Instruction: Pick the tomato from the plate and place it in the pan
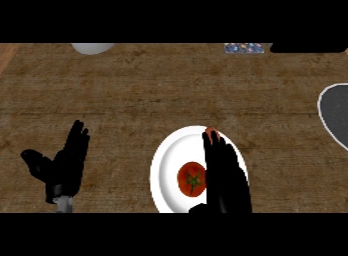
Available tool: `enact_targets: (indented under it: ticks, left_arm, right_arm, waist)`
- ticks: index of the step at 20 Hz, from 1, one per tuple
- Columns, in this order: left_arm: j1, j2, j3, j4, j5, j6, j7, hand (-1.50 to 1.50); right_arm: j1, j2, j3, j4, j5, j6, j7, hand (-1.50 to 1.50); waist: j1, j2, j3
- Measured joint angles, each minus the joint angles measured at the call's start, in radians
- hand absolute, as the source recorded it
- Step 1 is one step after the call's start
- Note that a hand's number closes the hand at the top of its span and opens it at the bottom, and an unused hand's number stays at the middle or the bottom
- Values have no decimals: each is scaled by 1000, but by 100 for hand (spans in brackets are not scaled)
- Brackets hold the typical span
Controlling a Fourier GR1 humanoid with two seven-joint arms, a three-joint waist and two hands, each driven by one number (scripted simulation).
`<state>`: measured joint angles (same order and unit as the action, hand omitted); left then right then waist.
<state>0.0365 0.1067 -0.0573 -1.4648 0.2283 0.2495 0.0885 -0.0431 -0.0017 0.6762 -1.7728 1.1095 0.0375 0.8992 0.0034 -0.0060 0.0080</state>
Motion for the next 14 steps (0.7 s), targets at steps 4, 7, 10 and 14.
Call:
enact_targets:
  ticks: [4,7,10,14]
  left_arm:
    - [11,3,10,-13,2,-6,12,0]
    - [22,-5,4,-31,-8,0,14,0]
    - [17,-10,9,-15,-6,-8,6,0]
    - [18,-18,14,-11,-7,-12,-2,0]
  right_arm:
    - [-12,-4,-7,65,11,-43,-11,-150]
    - [-39,-2,-8,125,-21,-91,-22,150]
    - [-56,-11,0,154,-12,-124,-93,150]
    - [-73,-13,16,167,24,-150,-134,150]
  waist:
    - [0,0,-1]
    - [1,0,-1]
    - [0,-5,-3]
    - [-1,-7,-4]
